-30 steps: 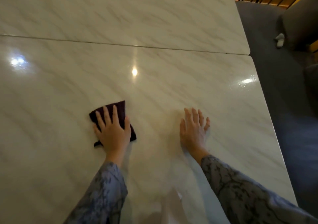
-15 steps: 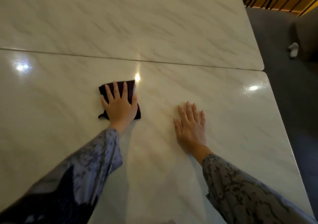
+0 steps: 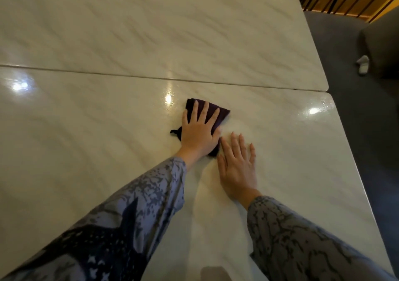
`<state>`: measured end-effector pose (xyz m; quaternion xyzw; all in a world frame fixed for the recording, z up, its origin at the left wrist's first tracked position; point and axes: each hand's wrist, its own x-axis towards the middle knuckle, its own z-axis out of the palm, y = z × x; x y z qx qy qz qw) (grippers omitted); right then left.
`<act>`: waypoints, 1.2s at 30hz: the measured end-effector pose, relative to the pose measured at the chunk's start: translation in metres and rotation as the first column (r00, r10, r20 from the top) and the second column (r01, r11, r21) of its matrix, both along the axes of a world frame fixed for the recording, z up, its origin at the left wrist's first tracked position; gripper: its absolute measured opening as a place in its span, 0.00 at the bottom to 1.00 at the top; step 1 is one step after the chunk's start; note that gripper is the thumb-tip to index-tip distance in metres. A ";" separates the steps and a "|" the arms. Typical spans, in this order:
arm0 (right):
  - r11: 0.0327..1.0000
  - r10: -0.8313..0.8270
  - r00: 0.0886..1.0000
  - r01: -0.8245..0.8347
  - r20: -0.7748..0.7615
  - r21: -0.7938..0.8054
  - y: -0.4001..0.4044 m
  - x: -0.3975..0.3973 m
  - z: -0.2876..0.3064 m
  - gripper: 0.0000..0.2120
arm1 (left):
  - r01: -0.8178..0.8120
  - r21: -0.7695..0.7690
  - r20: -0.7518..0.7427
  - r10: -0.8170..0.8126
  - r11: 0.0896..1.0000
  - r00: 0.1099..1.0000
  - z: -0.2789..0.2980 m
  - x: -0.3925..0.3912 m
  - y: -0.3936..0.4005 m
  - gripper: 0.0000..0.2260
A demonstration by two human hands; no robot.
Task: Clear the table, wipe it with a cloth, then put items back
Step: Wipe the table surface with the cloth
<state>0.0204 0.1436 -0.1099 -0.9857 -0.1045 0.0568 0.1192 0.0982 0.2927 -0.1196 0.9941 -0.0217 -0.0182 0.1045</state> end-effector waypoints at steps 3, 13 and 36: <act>1.000 -0.003 1.000 0.003 -0.006 -0.007 0.000 -0.001 0.002 0.25 | 0.047 -0.006 0.018 -0.047 0.999 0.999 -0.001 0.008 0.003 0.25; 1.000 -0.007 1.000 0.007 0.009 -0.005 -0.001 0.002 -0.002 0.25 | -0.022 0.012 -0.057 0.023 1.000 0.998 0.006 0.083 0.081 0.26; 0.999 -0.011 0.999 0.013 0.052 -0.052 0.001 0.002 -0.006 0.27 | -0.646 0.124 -0.113 0.658 0.753 0.745 0.005 -0.039 0.214 0.30</act>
